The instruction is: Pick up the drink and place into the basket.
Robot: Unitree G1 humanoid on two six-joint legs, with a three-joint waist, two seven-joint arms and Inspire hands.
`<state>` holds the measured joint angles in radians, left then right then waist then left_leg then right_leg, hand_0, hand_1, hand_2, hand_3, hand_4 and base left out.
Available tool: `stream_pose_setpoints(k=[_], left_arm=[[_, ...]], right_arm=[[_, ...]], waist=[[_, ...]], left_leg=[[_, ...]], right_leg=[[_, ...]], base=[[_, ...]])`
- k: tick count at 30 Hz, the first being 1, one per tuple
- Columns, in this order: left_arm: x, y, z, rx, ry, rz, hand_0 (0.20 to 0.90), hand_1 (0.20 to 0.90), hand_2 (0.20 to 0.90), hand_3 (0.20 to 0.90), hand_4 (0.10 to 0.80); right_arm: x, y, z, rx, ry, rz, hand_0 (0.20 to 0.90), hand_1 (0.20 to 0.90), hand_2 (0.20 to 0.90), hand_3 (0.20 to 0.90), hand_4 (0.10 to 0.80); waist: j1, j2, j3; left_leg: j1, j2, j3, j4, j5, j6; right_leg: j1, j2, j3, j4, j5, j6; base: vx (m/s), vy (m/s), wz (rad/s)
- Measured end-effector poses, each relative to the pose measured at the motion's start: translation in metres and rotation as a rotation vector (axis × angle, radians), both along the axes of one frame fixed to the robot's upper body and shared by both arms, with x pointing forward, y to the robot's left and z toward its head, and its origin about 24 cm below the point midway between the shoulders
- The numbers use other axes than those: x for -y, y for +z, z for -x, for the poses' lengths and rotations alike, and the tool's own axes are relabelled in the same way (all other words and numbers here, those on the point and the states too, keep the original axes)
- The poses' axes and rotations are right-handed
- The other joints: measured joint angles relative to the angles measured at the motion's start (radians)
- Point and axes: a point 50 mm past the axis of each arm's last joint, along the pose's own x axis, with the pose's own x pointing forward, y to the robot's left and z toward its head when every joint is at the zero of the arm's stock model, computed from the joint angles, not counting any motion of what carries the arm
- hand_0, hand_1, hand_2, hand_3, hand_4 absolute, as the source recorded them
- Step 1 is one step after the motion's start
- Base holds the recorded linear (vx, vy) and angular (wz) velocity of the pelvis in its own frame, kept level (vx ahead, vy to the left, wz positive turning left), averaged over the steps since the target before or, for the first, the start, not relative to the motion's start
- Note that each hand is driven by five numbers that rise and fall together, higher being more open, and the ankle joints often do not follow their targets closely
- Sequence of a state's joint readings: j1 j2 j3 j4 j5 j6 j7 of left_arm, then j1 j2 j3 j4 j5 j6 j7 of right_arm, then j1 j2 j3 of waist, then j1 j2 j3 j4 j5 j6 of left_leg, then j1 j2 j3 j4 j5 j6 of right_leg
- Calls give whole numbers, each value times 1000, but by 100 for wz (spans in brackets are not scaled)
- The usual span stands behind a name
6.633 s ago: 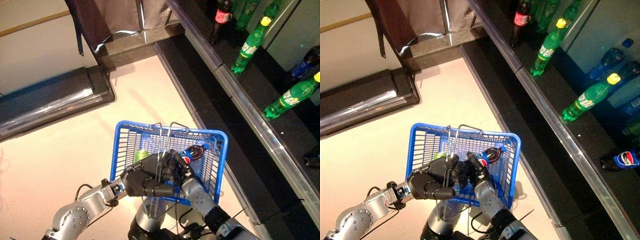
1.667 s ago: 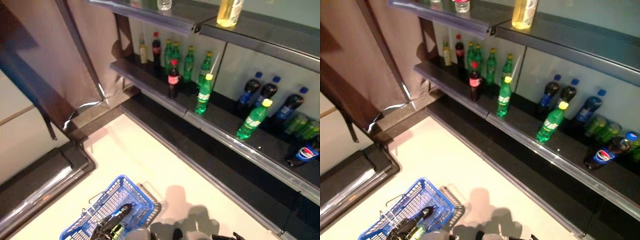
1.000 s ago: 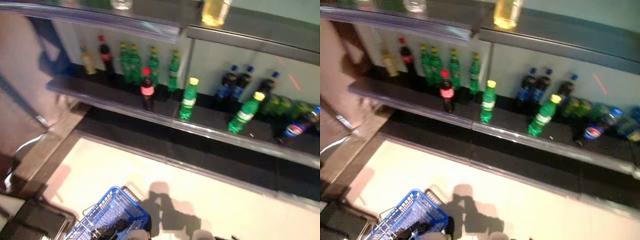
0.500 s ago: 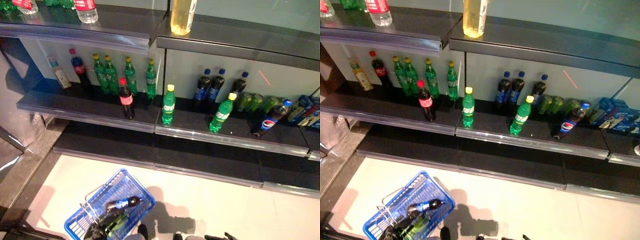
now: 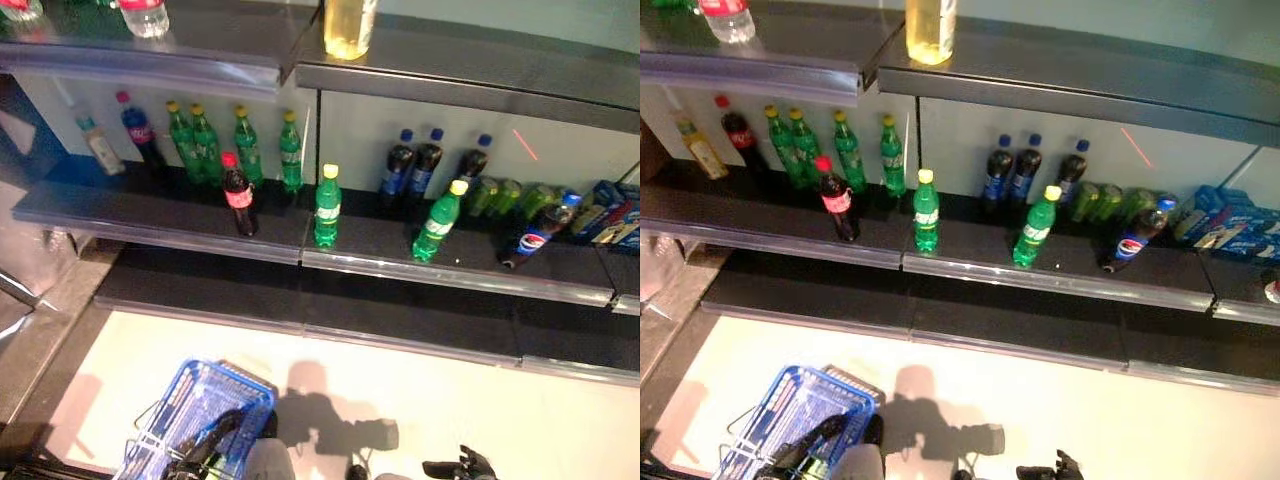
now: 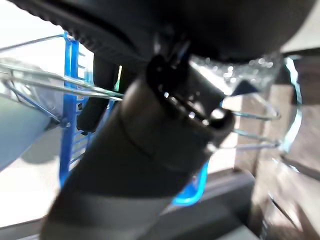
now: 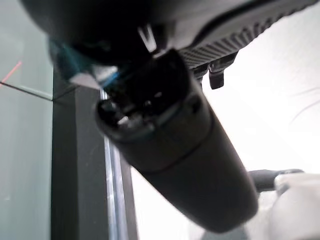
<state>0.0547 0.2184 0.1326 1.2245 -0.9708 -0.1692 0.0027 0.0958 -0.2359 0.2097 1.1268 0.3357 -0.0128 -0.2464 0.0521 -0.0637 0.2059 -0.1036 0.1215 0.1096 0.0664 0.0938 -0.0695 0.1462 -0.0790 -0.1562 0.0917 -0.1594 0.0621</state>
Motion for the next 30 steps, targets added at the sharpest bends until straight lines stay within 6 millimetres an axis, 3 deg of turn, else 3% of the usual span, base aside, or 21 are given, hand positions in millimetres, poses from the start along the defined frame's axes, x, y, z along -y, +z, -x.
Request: stream_pose_setpoints(k=[1, 2, 4, 6, 10, 12, 15, 17, 24, 29, 30], left_arm=[[-7, 2, 2, -7, -9, -18, 300, 300, 300, 200, 100], [-9, 2, 6, -22, -17, -15, 300, 300, 300, 200, 100], [-5, 0, 7, -36, -30, 6, 300, 300, 300, 200, 100], [-2, 0, 6, -38, -77, 4, 300, 300, 300, 200, 100], [2, 3, -5, -3, -154, -10, 300, 300, 300, 200, 100], [5, 5, -12, 19, -189, -12, 300, 300, 300, 200, 100], [8, 13, -35, 100, -235, -34, 300, 300, 300, 200, 100], [5, 19, -44, 140, -244, -51, 300, 300, 300, 200, 100], [-11, 26, -48, 156, -226, -96, 300, 300, 300, 200, 100], [-7, 24, -46, 151, -225, -86, 300, 300, 300, 200, 100], [-5, 23, -45, 145, -231, -85, 300, 300, 300, 200, 100]], right_arm=[[-9, -3, 6, -15, 11, -19, 900, 900, 900, 900, 800], [-18, -5, 7, -16, 31, -36, 900, 900, 900, 900, 800], [-26, -2, -1, 25, 87, -40, 900, 900, 900, 900, 800], [-27, 2, -13, 64, 161, -22, 900, 900, 900, 900, 800], [-53, 19, -55, 227, 304, -49, 900, 900, 900, 900, 800], [-67, 33, -77, 315, 362, -70, 900, 900, 900, 900, 800], [-72, 60, -110, 466, 457, -55, 900, 900, 900, 900, 800], [-66, 75, -118, 529, 503, -29, 900, 900, 900, 900, 800], [-47, 130, -136, 715, 662, 15, 900, 900, 900, 900, 800], [-61, 205, -161, 1026, 844, -5, 900, 900, 900, 900, 800], [-64, 228, -165, 1119, 877, 2, 900, 900, 900, 900, 800]], waist=[[3, -35, -2], [4, -57, -7], [4, -59, -8], [16, -51, -3], [57, -45, 1], [63, -37, 12], [87, -13, 52], [86, -11, 64], [79, -61, 68], [82, -60, 69], [84, -59, 70]], left_leg=[[18, -38, 12, -19, 3, 22], [26, -70, 19, -32, 0, 36], [37, -111, 21, -41, -4, 72], [51, -125, 32, -50, -10, 90], [25, -125, 63, -49, -20, 87], [5, -112, 68, -43, -12, 76], [-44, -58, 65, -23, 8, 41], [-55, -42, 45, -24, 21, 26], [-32, -39, 30, -33, 25, 22], [-19, -41, 21, -33, 19, 15], [-18, -41, 20, -33, 16, 13]], right_leg=[[4, -38, 1, 1, -12, 19], [5, -71, 2, 2, -12, 19], [6, -112, -2, 14, -7, 21], [4, -134, -8, 24, 2, 30], [-42, -177, -58, -34, 35, 51], [-49, -172, -64, -46, 72, 113], [-76, -115, -69, -69, 91, 88], [-62, -90, -89, -106, 113, 73], [-1, -71, -110, -178, 134, 68], [19, -70, -110, -178, 127, 68], [20, -70, -110, -177, 127, 68]], base=[[133, 167, 24], [133, 166, 14], [79, 90, 7], [6, 35, -5], [-77, -55, -17], [-106, -137, 15], [-61, -145, 5], [-2, -120, 12], [18, -47, 6], [29, 6, 5], [37, 23, 7]])
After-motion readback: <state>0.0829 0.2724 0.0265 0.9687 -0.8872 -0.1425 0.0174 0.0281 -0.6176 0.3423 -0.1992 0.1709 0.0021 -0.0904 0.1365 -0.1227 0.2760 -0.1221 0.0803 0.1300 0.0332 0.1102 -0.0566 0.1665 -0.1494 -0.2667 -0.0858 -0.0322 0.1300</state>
